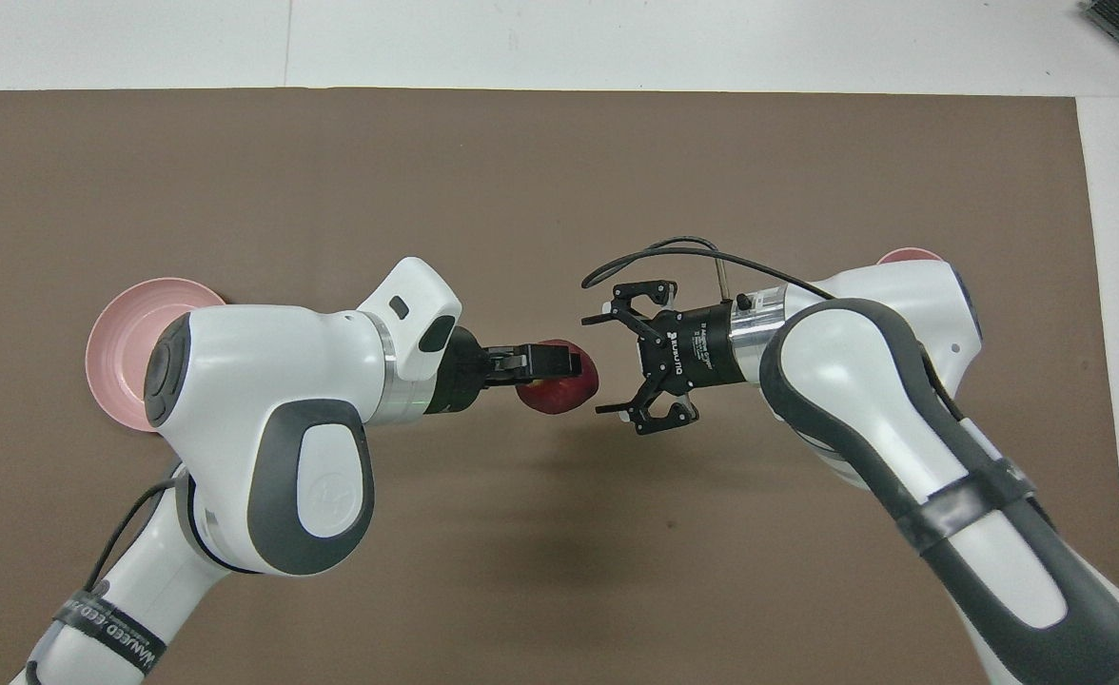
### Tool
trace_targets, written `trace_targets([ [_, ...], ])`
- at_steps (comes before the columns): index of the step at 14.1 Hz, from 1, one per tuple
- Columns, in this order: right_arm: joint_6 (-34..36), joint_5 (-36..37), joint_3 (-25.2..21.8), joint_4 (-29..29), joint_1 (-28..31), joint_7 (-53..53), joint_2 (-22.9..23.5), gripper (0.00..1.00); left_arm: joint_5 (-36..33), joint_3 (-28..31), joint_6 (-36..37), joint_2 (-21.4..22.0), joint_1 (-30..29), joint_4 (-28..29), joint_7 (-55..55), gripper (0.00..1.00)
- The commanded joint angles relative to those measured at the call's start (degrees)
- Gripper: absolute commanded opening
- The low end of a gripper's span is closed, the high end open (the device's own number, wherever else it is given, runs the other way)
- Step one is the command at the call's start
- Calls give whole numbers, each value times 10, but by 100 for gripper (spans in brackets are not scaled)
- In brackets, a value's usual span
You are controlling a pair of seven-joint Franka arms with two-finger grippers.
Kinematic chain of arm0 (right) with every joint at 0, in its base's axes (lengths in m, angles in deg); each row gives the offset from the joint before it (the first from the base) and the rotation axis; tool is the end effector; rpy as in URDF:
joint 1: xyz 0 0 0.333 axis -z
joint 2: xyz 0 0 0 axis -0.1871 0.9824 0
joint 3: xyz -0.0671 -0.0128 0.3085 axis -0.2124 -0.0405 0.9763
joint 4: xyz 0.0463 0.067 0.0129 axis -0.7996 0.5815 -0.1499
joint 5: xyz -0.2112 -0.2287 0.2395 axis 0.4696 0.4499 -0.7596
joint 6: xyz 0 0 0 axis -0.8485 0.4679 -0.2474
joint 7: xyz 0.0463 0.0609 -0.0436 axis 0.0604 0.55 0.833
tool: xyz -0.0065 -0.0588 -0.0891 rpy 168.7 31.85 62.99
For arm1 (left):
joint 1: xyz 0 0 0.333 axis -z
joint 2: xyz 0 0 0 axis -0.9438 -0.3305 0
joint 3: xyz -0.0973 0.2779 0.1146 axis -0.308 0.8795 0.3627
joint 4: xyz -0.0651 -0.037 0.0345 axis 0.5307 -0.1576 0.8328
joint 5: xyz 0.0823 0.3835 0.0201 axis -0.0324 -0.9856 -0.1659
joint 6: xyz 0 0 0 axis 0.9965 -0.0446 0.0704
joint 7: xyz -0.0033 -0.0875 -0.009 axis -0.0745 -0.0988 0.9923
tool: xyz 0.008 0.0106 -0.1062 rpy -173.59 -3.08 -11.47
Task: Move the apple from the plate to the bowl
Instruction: 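Close the right gripper on the apple held by the left gripper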
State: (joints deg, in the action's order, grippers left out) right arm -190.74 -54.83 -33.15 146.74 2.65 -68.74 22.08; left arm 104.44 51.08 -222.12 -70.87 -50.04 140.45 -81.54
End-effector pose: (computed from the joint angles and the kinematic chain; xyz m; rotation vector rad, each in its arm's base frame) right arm 0.5457 0.2256 0.3849 -1.7930 1.4843 0.8160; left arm 0.4885 -0.3255 0.4582 2.3874 -0.0138 0.0755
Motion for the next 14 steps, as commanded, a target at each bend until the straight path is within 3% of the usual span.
trace_targets([
  [1, -10, -56, 1, 35, -2, 20, -30, 100, 11, 7, -11, 2, 12, -3, 6, 0],
  [9, -56, -122, 2, 52, -32, 14, -40, 100, 11, 7, -15, 1, 12, -6, 6, 0],
  [10, -66, -125, 1, 50, -39, 13, -40, 48, 10, 7, -15, 1, 12, -6, 6, 0],
  [11, -75, -125, 1, 48, -42, 14, -38, 2, 10, 7, -14, 1, 12, -6, 6, 0],
  [14, -88, -125, 1, 41, -43, 14, -33, 0, 9, 7, -14, 1, 12, -6, 7, 0],
])
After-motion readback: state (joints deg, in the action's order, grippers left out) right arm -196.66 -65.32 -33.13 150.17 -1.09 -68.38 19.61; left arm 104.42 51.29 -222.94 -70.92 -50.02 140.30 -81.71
